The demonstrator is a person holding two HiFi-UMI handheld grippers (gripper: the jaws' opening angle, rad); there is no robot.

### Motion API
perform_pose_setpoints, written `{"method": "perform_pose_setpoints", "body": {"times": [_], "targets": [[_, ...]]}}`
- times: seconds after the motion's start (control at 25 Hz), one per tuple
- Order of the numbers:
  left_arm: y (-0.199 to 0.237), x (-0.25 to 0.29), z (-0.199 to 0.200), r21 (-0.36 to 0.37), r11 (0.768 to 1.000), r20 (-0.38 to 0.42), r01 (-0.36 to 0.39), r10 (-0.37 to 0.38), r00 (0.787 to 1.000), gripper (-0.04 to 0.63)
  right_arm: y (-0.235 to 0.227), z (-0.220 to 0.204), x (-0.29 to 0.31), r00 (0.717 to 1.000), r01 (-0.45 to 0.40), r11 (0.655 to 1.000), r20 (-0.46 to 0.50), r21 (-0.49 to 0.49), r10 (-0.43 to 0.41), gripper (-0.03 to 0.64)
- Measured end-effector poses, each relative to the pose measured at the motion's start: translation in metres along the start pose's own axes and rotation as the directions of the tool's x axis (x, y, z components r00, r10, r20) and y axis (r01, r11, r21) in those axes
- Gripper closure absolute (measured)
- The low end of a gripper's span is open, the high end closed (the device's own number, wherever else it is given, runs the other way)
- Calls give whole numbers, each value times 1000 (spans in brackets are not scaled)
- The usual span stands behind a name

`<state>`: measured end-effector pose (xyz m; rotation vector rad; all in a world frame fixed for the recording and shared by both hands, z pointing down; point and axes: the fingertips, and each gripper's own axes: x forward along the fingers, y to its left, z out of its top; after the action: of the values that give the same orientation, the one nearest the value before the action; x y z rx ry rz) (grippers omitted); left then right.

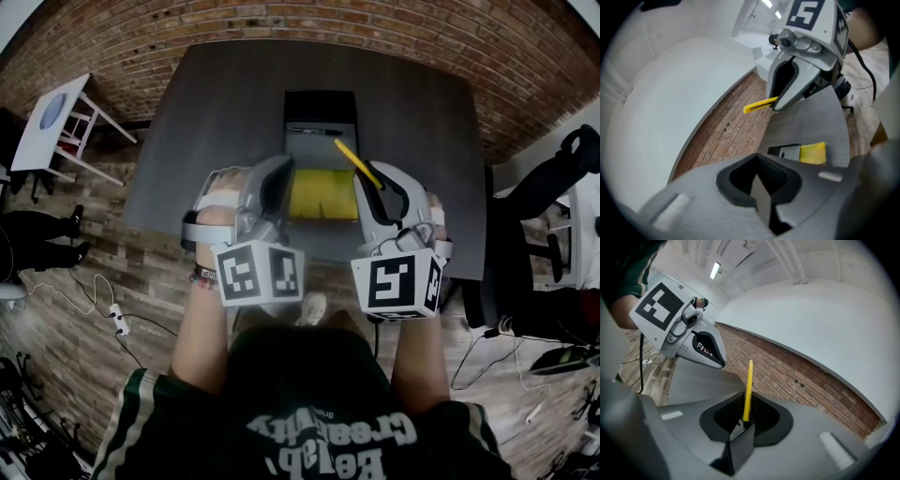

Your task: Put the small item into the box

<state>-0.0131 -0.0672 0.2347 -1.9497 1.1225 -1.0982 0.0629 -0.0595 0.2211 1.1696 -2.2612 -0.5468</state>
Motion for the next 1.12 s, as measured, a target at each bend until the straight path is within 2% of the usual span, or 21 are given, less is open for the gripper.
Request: {"method": "perform_pose_setpoints", "body": {"times": [1.12], "targets": [[-11, 6, 1, 12, 1000, -22, 24, -24, 999, 594, 3, -16, 6, 999, -42, 999, -6, 21, 42, 560]]}}
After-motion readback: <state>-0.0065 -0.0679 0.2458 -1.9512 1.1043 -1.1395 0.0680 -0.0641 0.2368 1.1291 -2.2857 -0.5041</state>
